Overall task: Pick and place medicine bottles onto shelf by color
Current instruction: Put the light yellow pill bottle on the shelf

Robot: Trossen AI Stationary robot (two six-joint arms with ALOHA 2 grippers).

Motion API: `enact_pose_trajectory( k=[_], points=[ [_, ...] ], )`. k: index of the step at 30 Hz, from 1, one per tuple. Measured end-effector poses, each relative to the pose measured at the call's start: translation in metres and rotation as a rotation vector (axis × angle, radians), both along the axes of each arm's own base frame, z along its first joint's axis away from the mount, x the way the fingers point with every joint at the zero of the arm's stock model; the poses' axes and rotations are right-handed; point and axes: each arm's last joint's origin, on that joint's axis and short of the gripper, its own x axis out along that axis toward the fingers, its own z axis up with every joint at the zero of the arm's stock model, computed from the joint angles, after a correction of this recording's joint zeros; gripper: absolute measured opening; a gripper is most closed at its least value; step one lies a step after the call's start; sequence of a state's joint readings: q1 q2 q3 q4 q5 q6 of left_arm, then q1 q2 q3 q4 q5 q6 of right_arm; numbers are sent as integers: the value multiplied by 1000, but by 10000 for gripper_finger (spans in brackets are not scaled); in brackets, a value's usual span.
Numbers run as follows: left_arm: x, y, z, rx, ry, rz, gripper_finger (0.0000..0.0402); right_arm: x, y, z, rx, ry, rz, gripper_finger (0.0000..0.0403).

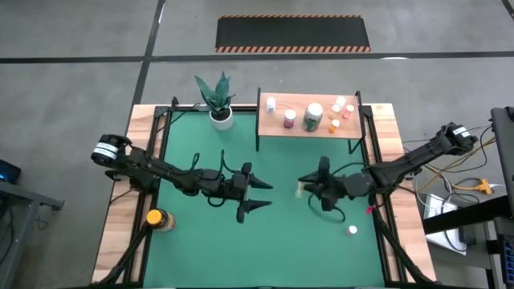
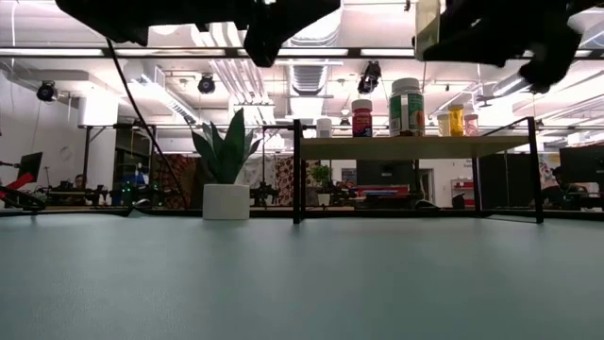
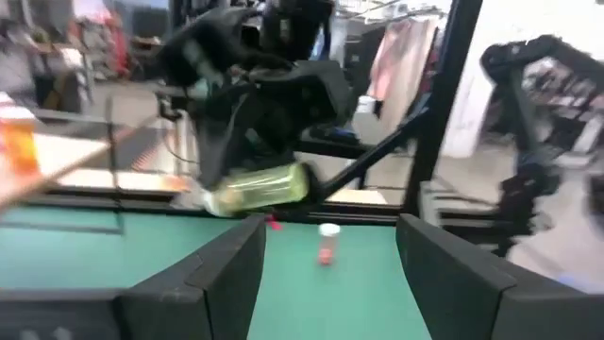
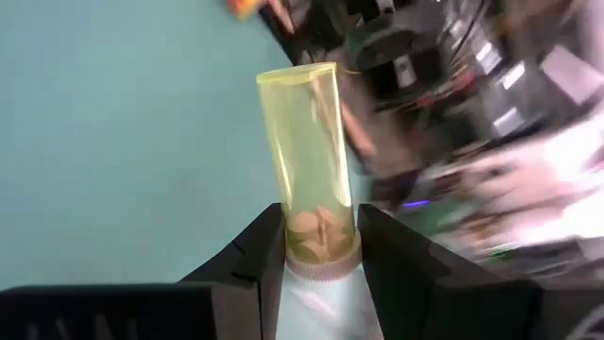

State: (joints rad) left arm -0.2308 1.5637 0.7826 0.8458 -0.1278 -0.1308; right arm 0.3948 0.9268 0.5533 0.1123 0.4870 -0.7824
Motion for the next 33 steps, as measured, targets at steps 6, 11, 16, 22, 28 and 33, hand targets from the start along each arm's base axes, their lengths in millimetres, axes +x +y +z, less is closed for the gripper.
enact_pose_trajectory(
  k=[6, 11, 16, 22, 28, 33],
  points=[
    [6, 3, -12, -142, 51, -3, 224, 7, 8, -11, -730, 137, 33, 113],
    [16, 9, -28, -218, 57, 18, 224, 23, 14, -12, -1020, 139, -14, 108],
    [28, 13, -42, -255, -5, 26, 224, 35, 19, -19, -1213, 168, 40, 115],
    [39, 18, -51, -254, -3, 45, 224, 45, 24, -21, -1300, 204, 71, 113],
    [49, 22, -57, -255, 9, 61, 224, 51, 27, -15, -1302, 193, 66, 118],
    [58, 20, -56, -242, -3, 59, 224, 52, 28, -11, -1297, 183, 60, 116]
  ],
)
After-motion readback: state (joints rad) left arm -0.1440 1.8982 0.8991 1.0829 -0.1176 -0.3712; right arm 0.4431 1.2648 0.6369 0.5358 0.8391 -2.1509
